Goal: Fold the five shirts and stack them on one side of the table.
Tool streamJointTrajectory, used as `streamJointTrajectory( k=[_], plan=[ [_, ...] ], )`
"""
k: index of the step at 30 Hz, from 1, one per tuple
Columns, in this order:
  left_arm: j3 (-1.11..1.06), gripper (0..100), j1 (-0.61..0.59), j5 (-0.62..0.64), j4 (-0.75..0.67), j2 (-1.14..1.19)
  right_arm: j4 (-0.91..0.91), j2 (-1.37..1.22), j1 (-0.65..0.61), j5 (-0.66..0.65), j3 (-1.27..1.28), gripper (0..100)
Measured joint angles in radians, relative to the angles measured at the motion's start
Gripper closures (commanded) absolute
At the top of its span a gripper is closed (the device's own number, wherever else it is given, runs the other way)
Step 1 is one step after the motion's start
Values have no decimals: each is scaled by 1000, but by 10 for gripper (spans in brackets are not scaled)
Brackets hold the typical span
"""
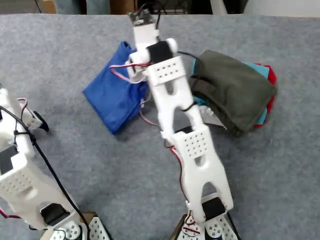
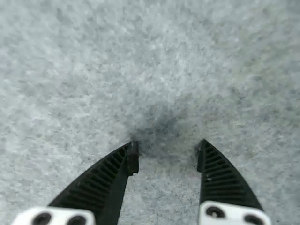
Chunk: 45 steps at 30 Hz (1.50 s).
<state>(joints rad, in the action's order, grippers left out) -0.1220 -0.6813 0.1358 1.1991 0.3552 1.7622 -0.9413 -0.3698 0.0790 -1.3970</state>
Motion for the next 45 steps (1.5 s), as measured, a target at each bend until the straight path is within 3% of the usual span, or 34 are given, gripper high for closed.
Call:
streamJointTrajectory(
  k=[9, 26, 33, 45],
  plan=[
    [-2, 776, -2, 0, -63, 11, 0, 130, 218, -149, 0, 985],
    [-2, 776, -2, 0, -63, 11, 2, 193, 638, -292, 5, 985],
    [-2, 776, -2, 0, -63, 11, 2, 193, 720, -334, 152, 984],
    [-2, 776, -2, 0, -63, 11, 2, 193, 790, -347, 175, 983]
  ],
)
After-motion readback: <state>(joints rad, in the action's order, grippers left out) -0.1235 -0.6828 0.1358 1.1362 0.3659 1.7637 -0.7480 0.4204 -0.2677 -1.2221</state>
